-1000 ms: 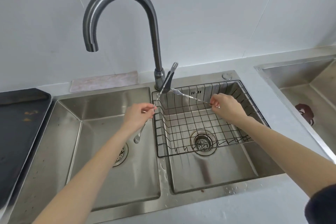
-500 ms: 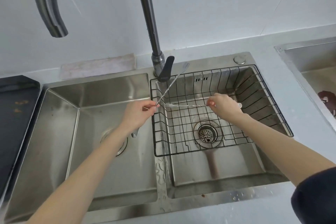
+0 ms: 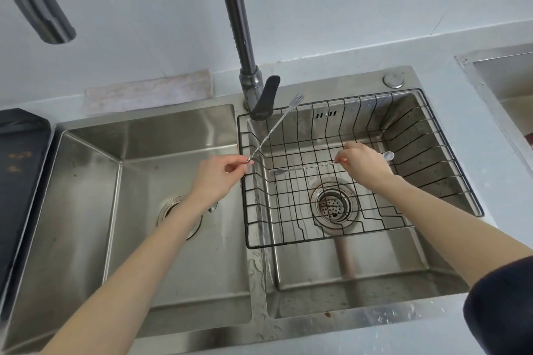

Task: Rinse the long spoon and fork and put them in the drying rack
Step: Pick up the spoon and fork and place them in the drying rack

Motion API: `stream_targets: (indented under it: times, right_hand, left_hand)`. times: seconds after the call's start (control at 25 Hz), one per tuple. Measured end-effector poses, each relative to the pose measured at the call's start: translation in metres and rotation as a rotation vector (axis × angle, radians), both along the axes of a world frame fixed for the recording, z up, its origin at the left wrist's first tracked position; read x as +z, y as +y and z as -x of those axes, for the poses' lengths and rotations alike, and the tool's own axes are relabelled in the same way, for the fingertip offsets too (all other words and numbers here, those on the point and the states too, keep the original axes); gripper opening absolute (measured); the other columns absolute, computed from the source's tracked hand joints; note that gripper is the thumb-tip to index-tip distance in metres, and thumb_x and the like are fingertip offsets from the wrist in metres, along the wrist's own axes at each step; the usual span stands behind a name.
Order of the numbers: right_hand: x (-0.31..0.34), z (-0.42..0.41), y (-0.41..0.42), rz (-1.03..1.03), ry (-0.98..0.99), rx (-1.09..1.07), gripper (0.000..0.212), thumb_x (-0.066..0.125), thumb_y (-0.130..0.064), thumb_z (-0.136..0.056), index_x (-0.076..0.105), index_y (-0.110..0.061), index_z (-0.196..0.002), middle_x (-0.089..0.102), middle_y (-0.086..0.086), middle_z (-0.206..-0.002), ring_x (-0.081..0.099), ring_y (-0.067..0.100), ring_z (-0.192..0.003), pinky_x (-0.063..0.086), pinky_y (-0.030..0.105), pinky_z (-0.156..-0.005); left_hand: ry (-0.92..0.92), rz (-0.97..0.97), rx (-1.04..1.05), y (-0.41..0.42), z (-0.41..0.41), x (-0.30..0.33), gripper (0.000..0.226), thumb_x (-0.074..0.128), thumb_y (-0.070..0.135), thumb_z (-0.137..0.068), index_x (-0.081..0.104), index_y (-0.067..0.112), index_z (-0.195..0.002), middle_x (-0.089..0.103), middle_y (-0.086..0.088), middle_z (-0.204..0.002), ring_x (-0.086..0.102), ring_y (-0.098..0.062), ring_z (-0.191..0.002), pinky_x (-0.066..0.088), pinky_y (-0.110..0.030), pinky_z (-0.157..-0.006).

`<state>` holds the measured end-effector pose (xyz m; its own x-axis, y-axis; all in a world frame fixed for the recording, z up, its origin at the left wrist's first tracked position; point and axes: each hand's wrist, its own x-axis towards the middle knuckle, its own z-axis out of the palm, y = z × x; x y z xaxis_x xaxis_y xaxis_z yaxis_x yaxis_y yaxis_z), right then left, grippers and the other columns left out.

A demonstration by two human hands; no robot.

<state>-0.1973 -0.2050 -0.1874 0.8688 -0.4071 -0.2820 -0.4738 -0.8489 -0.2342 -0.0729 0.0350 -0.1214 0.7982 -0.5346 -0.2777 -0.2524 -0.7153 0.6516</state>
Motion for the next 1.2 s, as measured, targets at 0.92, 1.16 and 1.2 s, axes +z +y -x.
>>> stream_targets:
  times: [0.92,1.16,1.2]
  right_hand:
    - [-0.0059,0.0007,0.0023,0.071,-0.015,0.086,0.02,0.046,-0.009,-0.093,0.061,-0.008,-0.106,0.063,0.009,-0.109,0.056,0.031,-0.105,0.037,0.033,-0.065]
    - [-0.0042,0.0016,0.0039,0.063,-0.02,0.073,0.02,0.046,-0.008,-0.092,0.061,-0.008,-0.105,0.063,0.01,-0.109,0.056,0.031,-0.105,0.043,0.035,-0.067]
    - [-0.0041,0.0019,0.0044,0.063,-0.022,0.07,0.02,0.046,-0.008,-0.092,0.061,-0.008,-0.105,0.063,0.01,-0.109,0.056,0.03,-0.105,0.043,0.035,-0.067]
  left_hand:
    - [0.019,0.006,0.02,-0.0002,0.0044,-0.0048,0.02,0.06,0.015,-0.086,0.071,0.012,-0.103,0.072,-0.006,-0.1,0.046,0.032,-0.055,0.032,0.011,-0.062]
    - [0.032,0.017,0.017,-0.0001,0.004,-0.0074,0.02,0.06,0.015,-0.086,0.07,0.013,-0.103,0.073,-0.006,-0.102,0.047,0.032,-0.056,0.032,0.011,-0.062]
    - [0.03,0.017,0.016,-0.0002,0.0037,-0.0076,0.02,0.06,0.016,-0.086,0.071,0.013,-0.103,0.073,-0.006,-0.102,0.048,0.032,-0.056,0.032,0.011,-0.062]
